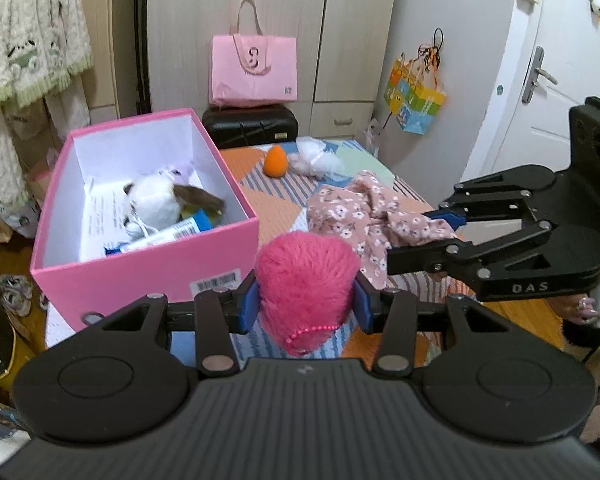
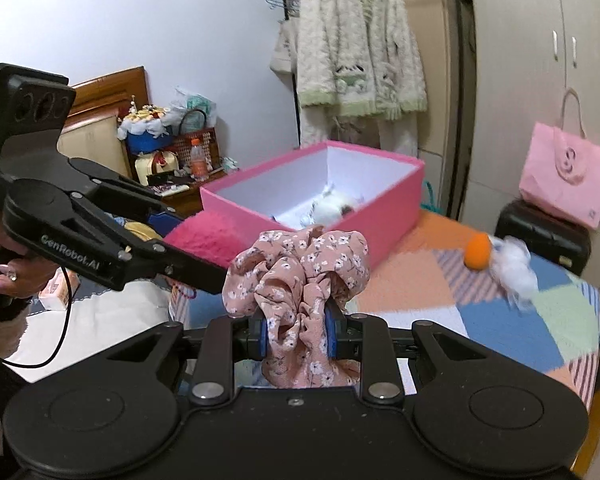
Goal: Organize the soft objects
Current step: 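Lift and carry the pom-pom and scrunchie over the pink box with both grippers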
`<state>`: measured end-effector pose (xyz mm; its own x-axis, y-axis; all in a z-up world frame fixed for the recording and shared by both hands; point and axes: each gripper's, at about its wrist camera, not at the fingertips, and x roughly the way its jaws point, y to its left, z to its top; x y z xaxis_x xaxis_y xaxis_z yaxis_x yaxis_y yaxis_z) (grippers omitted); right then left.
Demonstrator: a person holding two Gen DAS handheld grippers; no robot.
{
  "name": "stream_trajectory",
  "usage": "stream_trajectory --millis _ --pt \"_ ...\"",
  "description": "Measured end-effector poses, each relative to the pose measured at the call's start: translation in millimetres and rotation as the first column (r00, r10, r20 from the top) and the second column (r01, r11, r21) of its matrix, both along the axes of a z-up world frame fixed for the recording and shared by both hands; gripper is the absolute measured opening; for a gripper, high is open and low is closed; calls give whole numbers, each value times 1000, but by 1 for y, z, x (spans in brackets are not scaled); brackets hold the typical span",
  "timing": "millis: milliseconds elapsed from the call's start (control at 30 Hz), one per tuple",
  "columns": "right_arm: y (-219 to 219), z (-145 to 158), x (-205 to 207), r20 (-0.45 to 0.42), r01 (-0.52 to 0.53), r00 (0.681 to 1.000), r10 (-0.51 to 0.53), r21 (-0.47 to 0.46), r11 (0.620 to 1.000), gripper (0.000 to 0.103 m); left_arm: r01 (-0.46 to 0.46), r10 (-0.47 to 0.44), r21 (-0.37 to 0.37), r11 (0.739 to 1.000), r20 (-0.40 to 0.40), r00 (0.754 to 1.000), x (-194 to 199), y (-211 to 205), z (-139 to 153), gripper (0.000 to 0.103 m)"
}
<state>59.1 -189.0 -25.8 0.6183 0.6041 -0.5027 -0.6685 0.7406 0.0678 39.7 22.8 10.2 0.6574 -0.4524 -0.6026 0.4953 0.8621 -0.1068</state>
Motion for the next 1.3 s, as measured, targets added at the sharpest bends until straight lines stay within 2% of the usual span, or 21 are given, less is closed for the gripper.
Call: stream_trajectory --millis 133,400,600,700,800,900,1033,1100,1200,1300 --pt "11 9 11 28 -7 1000 7 3 1000 30 -26 26 -11 1000 33 999 8 12 6 45" --pt "35 20 48 43 -4 999 2 44 999 30 -53 56 -62 997 58 997 50 32 15 45" --pt "60 31 86 74 -42 997 38 57 997 31 -133 139 -68 989 100 985 85 50 15 45" --pt "73 31 121 17 -115 993 113 121 986 31 -203 207 -41 978 137 969 102 58 12 45" --pt "91 28 147 12 -145 989 145 114 983 31 -248 250 -30 968 130 960 123 68 8 45" --pt "104 27 178 -40 -178 982 184 120 977 31 -269 269 -12 963 111 957 145 77 5 45" --pt "114 23 224 -156 -186 964 214 181 966 31 -318 307 65 946 141 941 173 82 -7 45" --pt "119 17 248 -214 -144 959 184 192 971 31 -302 291 87 949 126 948 185 80 -11 45" --pt "132 7 271 -254 -108 957 139 132 985 31 -266 258 119 957 83 963 200 76 -15 45" --pt "147 0 287 -276 -79 957 91 55 995 31 -262 260 150 953 31 965 219 74 -22 45"
